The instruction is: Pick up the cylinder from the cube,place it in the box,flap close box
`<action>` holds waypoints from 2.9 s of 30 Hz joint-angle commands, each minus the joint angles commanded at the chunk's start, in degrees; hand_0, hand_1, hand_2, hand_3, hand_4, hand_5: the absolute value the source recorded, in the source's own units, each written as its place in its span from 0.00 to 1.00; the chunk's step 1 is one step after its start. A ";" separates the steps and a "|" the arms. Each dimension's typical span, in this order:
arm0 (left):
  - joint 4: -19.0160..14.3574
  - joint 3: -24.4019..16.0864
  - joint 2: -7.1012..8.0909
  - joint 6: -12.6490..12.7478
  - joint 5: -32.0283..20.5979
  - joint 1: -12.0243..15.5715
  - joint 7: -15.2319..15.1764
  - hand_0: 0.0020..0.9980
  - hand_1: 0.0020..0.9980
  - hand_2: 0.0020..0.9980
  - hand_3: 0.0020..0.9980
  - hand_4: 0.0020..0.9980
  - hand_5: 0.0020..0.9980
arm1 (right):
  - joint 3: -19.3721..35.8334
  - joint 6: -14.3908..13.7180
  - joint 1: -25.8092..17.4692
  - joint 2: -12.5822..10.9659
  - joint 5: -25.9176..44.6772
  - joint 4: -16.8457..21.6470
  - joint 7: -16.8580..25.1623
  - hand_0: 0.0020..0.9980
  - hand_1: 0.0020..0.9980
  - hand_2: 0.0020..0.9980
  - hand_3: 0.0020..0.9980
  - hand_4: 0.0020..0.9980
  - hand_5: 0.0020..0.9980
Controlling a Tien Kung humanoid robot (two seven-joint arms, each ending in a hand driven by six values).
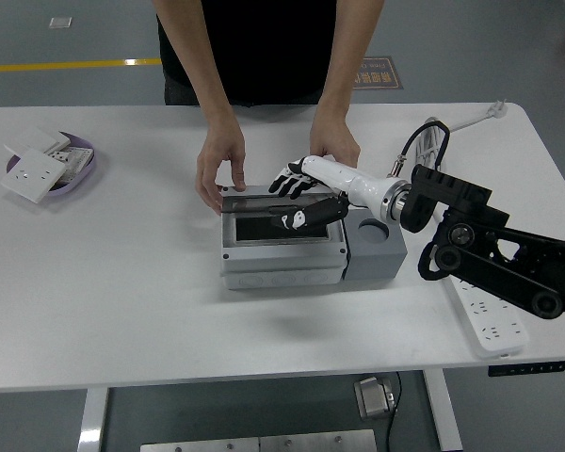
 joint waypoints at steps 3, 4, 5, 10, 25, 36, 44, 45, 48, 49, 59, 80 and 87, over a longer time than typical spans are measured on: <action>0.04 0.18 -0.06 0.01 -0.14 0.11 0.03 0.57 0.62 0.58 0.60 0.71 0.19 | -0.10 -1.18 -2.32 0.59 -0.20 1.09 -0.04 0.74 0.66 0.68 0.68 0.76 0.37; 0.05 0.22 -0.08 0.02 -0.16 0.12 0.05 0.57 0.62 0.58 0.60 0.71 0.19 | -0.01 -1.45 -2.90 0.83 -0.23 1.09 0.01 0.74 0.66 0.68 0.68 0.76 0.37; 0.05 0.18 -0.10 0.07 -0.06 0.13 0.08 0.57 0.62 0.58 0.60 0.71 0.19 | 0.17 -1.73 -3.60 1.20 -0.37 0.88 0.15 0.74 0.66 0.68 0.68 0.76 0.37; 0.03 -0.18 -0.10 0.23 0.41 -0.01 0.13 0.57 0.62 0.58 0.60 0.71 0.19 | 1.95 -2.21 -5.97 2.60 -1.11 -1.23 0.76 0.74 0.66 0.68 0.69 0.67 0.40; 0.16 0.82 -0.01 0.36 -0.10 0.79 0.23 0.57 0.62 0.57 0.59 0.71 0.19 | 21.70 0.68 -14.94 -5.38 -0.81 5.83 1.82 0.75 0.67 0.69 0.69 0.65 0.41; 0.06 1.61 -0.27 0.42 -0.82 1.25 0.35 0.57 0.62 0.57 0.59 0.70 0.19 | 36.51 -1.83 -22.71 5.03 4.60 -8.38 12.36 0.74 0.66 0.68 0.68 0.65 0.41; 0.24 1.28 -0.55 0.40 -1.24 2.44 0.45 0.57 0.62 0.57 0.59 0.70 0.19 | 44.93 -6.59 -27.97 8.74 14.42 -15.23 22.14 0.72 0.67 0.67 0.67 0.78 0.35; 0.25 1.04 -0.57 0.40 -1.13 2.54 0.44 0.57 0.62 0.57 0.59 0.70 0.19 | 45.44 -7.01 -28.30 8.85 15.19 -15.35 23.02 0.72 0.67 0.67 0.67 0.78 0.35; 0.26 0.84 -0.78 0.38 -1.08 2.86 0.46 0.57 0.62 0.57 0.59 0.70 0.19 | 46.38 -8.50 -28.77 9.17 16.07 -15.02 24.63 0.67 0.65 0.64 0.64 0.83 0.31; 0.28 0.92 -0.86 0.36 -1.14 2.93 0.48 0.57 0.62 0.57 0.59 0.70 0.19 | 46.50 -8.77 -28.81 9.24 16.16 -14.90 24.85 0.67 0.65 0.64 0.64 0.83 0.31; 0.26 0.07 -1.23 0.36 -0.47 3.04 0.48 0.57 0.62 0.57 0.59 0.69 0.18 | 46.44 -9.46 -29.11 9.04 16.04 -12.64 24.38 0.59 0.61 0.56 0.62 0.83 0.28; 0.38 -0.09 -1.04 0.35 -0.34 1.88 0.41 0.57 0.62 0.57 0.59 0.69 0.19 | 48.61 -11.09 -29.80 8.38 14.93 -11.47 24.19 0.52 0.54 0.54 0.61 0.78 0.14; 0.38 0.14 -1.04 0.37 -0.63 2.13 0.44 0.57 0.62 0.57 0.59 0.69 0.19 | 48.63 -11.13 -29.88 8.38 15.16 -11.35 24.32 0.51 0.52 0.51 0.60 0.77 0.13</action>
